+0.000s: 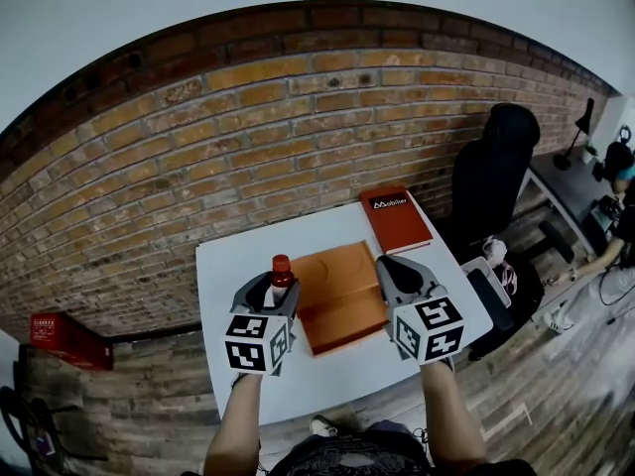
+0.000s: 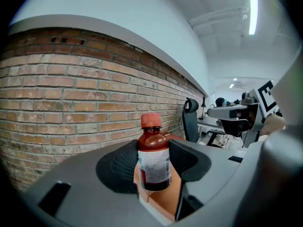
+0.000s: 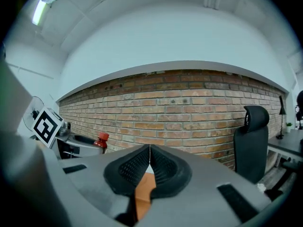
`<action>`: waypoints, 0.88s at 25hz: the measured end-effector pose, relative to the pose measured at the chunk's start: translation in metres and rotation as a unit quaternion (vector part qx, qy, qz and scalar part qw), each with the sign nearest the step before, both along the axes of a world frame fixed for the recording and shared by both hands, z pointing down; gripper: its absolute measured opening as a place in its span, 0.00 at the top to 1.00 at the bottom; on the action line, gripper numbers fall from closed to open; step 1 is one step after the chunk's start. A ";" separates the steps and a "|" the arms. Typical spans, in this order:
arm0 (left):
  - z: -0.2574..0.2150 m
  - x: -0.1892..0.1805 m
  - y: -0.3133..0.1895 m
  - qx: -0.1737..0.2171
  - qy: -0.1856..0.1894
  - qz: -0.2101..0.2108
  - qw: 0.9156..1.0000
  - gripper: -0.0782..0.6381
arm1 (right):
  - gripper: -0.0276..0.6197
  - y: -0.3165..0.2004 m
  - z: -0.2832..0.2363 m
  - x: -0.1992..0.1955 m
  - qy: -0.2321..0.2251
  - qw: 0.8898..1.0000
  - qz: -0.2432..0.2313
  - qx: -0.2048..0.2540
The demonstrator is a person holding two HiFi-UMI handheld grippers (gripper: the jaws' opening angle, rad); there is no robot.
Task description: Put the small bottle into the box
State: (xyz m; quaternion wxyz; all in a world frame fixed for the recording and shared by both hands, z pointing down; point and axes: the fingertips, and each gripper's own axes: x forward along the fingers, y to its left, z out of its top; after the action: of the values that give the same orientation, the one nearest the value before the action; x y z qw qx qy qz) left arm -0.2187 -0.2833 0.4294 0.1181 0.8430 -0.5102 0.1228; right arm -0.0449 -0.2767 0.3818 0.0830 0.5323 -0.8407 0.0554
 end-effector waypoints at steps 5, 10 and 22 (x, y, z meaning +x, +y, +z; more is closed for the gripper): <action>0.006 0.021 -0.005 -0.004 0.001 0.027 1.000 0.58 | 0.92 0.004 0.004 0.021 0.000 1.000 0.029 -0.003; 0.008 0.041 -0.010 -0.004 -0.005 0.041 0.999 0.58 | 0.92 0.002 0.005 0.038 -0.002 0.999 0.036 0.000; 0.003 0.089 -0.028 0.003 -0.013 0.037 0.999 0.58 | 0.92 -0.021 -0.001 0.088 -0.001 1.000 0.029 0.009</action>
State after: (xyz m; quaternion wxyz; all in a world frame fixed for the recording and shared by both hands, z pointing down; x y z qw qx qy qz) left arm -0.1297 -0.3114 0.4320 0.1041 0.8599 -0.4807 0.1366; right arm 0.0428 -0.2972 0.3805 0.0754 0.5572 -0.8254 0.0510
